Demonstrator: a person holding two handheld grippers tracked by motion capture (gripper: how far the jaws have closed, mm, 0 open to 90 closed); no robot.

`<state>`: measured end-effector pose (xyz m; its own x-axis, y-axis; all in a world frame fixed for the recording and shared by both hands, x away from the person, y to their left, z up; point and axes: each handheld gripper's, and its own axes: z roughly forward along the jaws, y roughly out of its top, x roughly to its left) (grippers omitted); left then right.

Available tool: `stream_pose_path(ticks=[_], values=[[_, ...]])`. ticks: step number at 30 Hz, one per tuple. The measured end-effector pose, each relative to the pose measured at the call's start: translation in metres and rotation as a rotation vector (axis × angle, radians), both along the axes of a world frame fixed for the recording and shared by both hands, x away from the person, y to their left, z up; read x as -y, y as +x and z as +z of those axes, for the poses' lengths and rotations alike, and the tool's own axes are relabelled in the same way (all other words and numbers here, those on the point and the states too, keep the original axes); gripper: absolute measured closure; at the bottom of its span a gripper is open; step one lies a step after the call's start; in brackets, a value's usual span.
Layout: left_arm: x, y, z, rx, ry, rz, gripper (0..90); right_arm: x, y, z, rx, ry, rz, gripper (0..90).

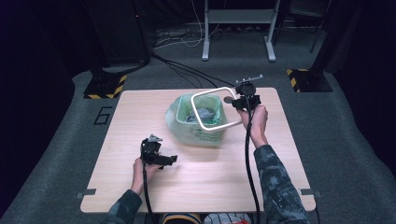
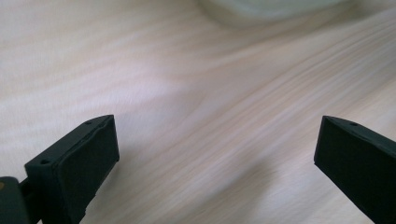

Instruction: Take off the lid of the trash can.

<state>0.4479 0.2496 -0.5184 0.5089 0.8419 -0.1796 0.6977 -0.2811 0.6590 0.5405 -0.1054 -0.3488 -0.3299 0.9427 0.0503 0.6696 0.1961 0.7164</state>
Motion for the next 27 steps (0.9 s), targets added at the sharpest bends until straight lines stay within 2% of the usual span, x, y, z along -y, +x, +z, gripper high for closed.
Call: stream_pose_path(ticks=[1, 5, 6, 8, 9, 10, 14, 16, 17, 27], values=[[-0.002, -0.001, -0.002, 0.025, -0.007, 0.009, 0.0, 0.002, -0.001, 0.000, 0.000, 0.001, -0.002, 79.8], [-0.003, 0.000, -0.004, 0.050, -0.003, 0.025, 0.0, 0.012, -0.003, 0.003, 0.008, -0.007, -0.009, 79.8], [-0.003, -0.001, -0.005, 0.062, 0.009, 0.019, 0.0, 0.013, -0.004, 0.004, 0.008, -0.004, -0.012, 79.8], [-0.001, -0.004, -0.009, 0.116, 0.029, 0.020, 0.0, 0.019, -0.005, 0.005, 0.012, 0.002, -0.017, 79.8], [0.001, -0.006, -0.010, 0.122, 0.044, 0.031, 0.4, 0.022, -0.006, 0.006, 0.015, 0.002, -0.018, 79.8], [0.002, -0.007, -0.010, 0.124, 0.060, 0.029, 0.3, 0.024, -0.007, 0.006, 0.017, 0.005, -0.018, 79.8], [0.002, -0.006, -0.010, 0.125, 0.065, 0.035, 0.4, 0.034, -0.010, 0.008, 0.024, 0.003, -0.029, 79.8], [0.005, -0.006, -0.011, 0.134, 0.115, 0.024, 0.4, 0.038, -0.012, 0.009, 0.029, 0.000, -0.035, 79.8], [0.006, -0.006, -0.011, 0.137, 0.124, 0.016, 0.1, 0.040, -0.013, 0.010, 0.033, -0.001, -0.036, 79.9], [0.006, -0.007, -0.011, 0.138, 0.123, 0.008, 0.0, 0.063, -0.021, 0.009, 0.046, -0.001, -0.063, 80.0]])
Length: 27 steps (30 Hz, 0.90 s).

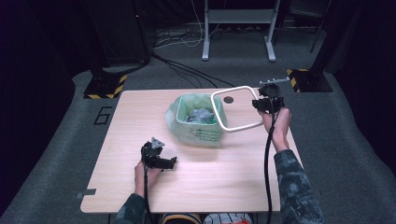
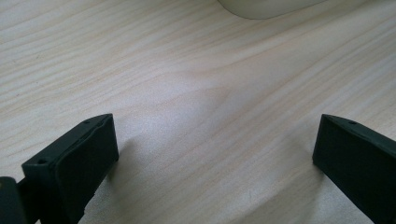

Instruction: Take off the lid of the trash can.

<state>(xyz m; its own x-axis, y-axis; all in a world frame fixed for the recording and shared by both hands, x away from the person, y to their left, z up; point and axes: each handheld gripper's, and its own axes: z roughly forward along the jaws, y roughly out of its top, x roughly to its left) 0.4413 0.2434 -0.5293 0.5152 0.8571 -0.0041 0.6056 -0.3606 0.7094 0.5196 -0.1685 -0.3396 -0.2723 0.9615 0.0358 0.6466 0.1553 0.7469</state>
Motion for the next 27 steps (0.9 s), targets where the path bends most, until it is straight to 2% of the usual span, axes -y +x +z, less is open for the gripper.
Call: stream_pose_path(ticks=[6, 16, 20, 27], values=[[0.000, 0.000, 0.000, 0.000, 0.000, -0.003, 0.1, 0.013, -0.004, -0.003, 0.004, 0.007, -0.015, 80.0], [0.000, 0.000, 0.000, 0.001, -0.002, -0.003, 0.4, 0.047, -0.013, -0.018, -0.013, 0.014, -0.068, 80.1], [0.000, 0.000, 0.000, 0.001, -0.002, -0.003, 0.4, 0.063, -0.019, -0.026, -0.019, 0.016, -0.098, 80.2], [0.000, 0.000, 0.000, 0.001, -0.003, -0.003, 0.4, 0.084, -0.028, -0.052, -0.054, 0.021, -0.146, 80.2]])
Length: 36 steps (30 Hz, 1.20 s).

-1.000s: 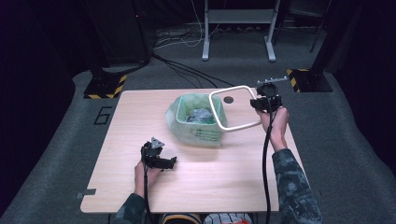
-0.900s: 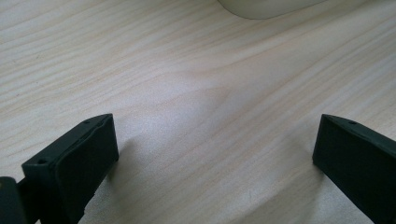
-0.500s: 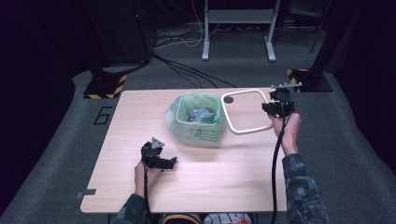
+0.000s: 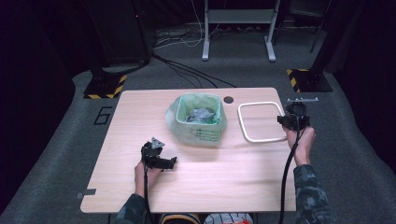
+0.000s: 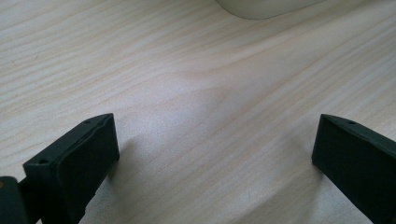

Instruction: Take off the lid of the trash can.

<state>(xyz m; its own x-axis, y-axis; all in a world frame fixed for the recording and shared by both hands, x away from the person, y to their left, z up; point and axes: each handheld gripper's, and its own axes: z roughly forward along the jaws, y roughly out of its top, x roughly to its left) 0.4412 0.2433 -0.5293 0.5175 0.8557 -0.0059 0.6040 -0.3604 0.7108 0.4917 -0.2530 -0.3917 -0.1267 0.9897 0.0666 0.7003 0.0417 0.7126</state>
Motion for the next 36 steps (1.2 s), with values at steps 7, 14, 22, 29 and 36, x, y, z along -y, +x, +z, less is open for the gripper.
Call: stream_pose_path(ticks=[7, 14, 22, 29, 36], values=[[0.000, 0.000, 0.000, -0.001, 0.002, -0.001, 0.4, 0.009, -0.004, -0.029, -0.036, 0.005, -0.037, 80.2], [0.000, 0.000, 0.000, 0.000, 0.001, -0.001, 0.4, 0.013, -0.008, -0.058, -0.079, 0.003, -0.075, 80.2], [0.000, 0.000, 0.000, 0.000, 0.001, 0.000, 0.4, 0.010, -0.009, -0.083, -0.116, -0.044, -0.095, 80.0], [0.000, 0.000, 0.000, -0.001, 0.002, -0.001, 0.4, 0.005, -0.009, -0.100, -0.153, -0.078, -0.111, 79.7], [0.000, 0.000, 0.000, -0.001, 0.002, 0.002, 0.3, 0.007, -0.012, -0.110, -0.152, -0.093, -0.125, 78.6]])
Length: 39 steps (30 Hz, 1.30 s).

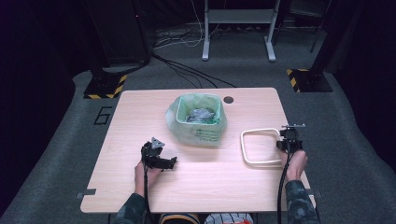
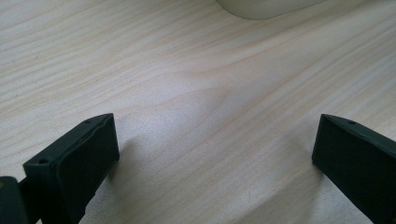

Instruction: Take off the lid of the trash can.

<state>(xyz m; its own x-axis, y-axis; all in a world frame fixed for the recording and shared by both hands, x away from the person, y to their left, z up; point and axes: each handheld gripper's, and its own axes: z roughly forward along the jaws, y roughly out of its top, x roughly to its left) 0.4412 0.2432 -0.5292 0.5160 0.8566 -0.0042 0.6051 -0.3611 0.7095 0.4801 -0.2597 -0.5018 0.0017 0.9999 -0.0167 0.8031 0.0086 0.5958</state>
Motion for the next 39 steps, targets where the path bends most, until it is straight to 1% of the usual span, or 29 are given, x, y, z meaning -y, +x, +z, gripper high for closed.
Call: stream_pose_path(ticks=[1, 2, 3, 4, 6, 7, 8, 9, 10, 11, 12, 14, 15, 16, 19, 20, 21, 22, 26, 28, 29, 30, 31, 33, 36, 37, 39], values=[[0.000, 0.000, 0.000, 0.000, -0.001, 0.001, 0.3, -0.001, -0.001, 0.000, 0.000, 0.008, 0.002, 77.6], [0.000, 0.000, 0.000, 0.000, 0.000, 0.002, 0.2, 0.000, -0.001, 0.000, 0.007, 0.005, 0.013, 74.2], [0.001, 0.000, 0.000, 0.000, 0.002, 0.004, 0.1, -0.001, -0.001, 0.000, 0.008, 0.011, 0.010, 72.9], [0.001, 0.000, 0.000, 0.000, 0.002, 0.004, 0.1, -0.001, -0.001, 0.000, 0.003, 0.013, 0.016, 69.4], [0.001, 0.000, 0.000, 0.000, 0.002, 0.004, 0.0, 0.000, -0.001, -0.001, -0.004, 0.035, 0.028, 58.4], [0.000, 0.000, 0.000, 0.000, 0.002, 0.004, 0.0, 0.001, -0.002, -0.001, -0.002, 0.045, 0.034, 57.7], [0.001, 0.000, 0.000, 0.000, 0.003, 0.004, 0.0, 0.001, -0.003, 0.000, 0.002, 0.054, 0.041, 53.4], [0.001, 0.000, 0.000, -0.001, 0.003, 0.004, 0.0, 0.001, -0.003, 0.001, -0.001, 0.053, 0.042, 47.5], [0.001, 0.000, 0.000, -0.001, 0.003, 0.004, 0.0, 0.002, -0.003, 0.002, 0.004, 0.054, 0.048, 46.0], [0.001, 0.000, 0.000, -0.001, 0.004, 0.011, 0.0, 0.002, -0.004, 0.004, 0.017, 0.065, 0.057, 42.3], [0.002, -0.001, 0.000, -0.002, 0.002, 0.016, 0.0, 0.002, -0.005, 0.006, 0.021, 0.072, 0.061, 34.4], [0.002, -0.001, 0.001, -0.008, 0.007, 0.013, 0.0, 0.002, -0.007, 0.011, 0.036, 0.093, 0.072, 29.4], [0.002, -0.001, 0.002, -0.018, 0.010, 0.018, 0.0, 0.002, -0.007, 0.013, 0.048, 0.092, 0.083, 26.5], [0.002, -0.001, 0.003, -0.029, 0.003, 0.024, 0.0, 0.000, -0.008, 0.016, 0.049, 0.100, 0.087, 23.7], [-0.002, 0.000, 0.006, -0.073, -0.074, 0.008, 0.0, -0.001, -0.009, 0.022, 0.066, 0.112, 0.110, 19.8], [-0.003, 0.000, 0.007, -0.077, -0.087, 0.002, 0.2, -0.002, -0.009, 0.024, 0.069, 0.119, 0.118, 17.9], [-0.003, 0.000, 0.007, -0.078, -0.081, 0.002, 0.3, -0.002, -0.009, 0.026, 0.072, 0.126, 0.124, 17.4], [-0.003, 0.000, 0.008, -0.077, -0.088, 0.001, 0.3, -0.002, -0.009, 0.027, 0.077, 0.127, 0.131, 16.2], [-0.004, 0.001, 0.010, -0.092, -0.114, -0.003, 0.2, -0.004, -0.008, 0.032, 0.084, 0.140, 0.159, 12.0], [-0.005, 0.003, 0.013, -0.093, -0.117, -0.008, 0.2, -0.007, -0.008, 0.033, 0.080, 0.145, 0.173, 9.1], [-0.005, 0.004, 0.017, -0.090, -0.121, -0.007, 0.2, -0.008, -0.008, 0.033, 0.083, 0.140, 0.185, 7.7], [-0.005, 0.005, 0.021, -0.080, -0.123, -0.008, 0.2, -0.010, -0.007, 0.034, 0.073, 0.141, 0.195, 6.2], [-0.005, 0.006, 0.025, -0.077, -0.120, -0.011, 0.2, -0.012, -0.006, 0.034, 0.077, 0.141, 0.200, 5.3], [-0.004, 0.008, 0.032, -0.067, -0.127, -0.016, 0.2, -0.014, -0.005, 0.036, 0.071, 0.149, 0.209, 3.1], [-0.004, 0.012, 0.042, -0.055, -0.120, -0.020, 0.2, -0.018, -0.004, 0.039, 0.077, 0.152, 0.220, 2.1], [-0.004, 0.013, 0.046, -0.050, -0.128, -0.015, 0.2, -0.019, -0.003, 0.040, 0.079, 0.152, 0.221, 2.0], [-0.005, 0.015, 0.051, -0.046, -0.135, -0.023, 0.2, -0.021, -0.003, 0.043, 0.077, 0.153, 0.231, 1.9]])
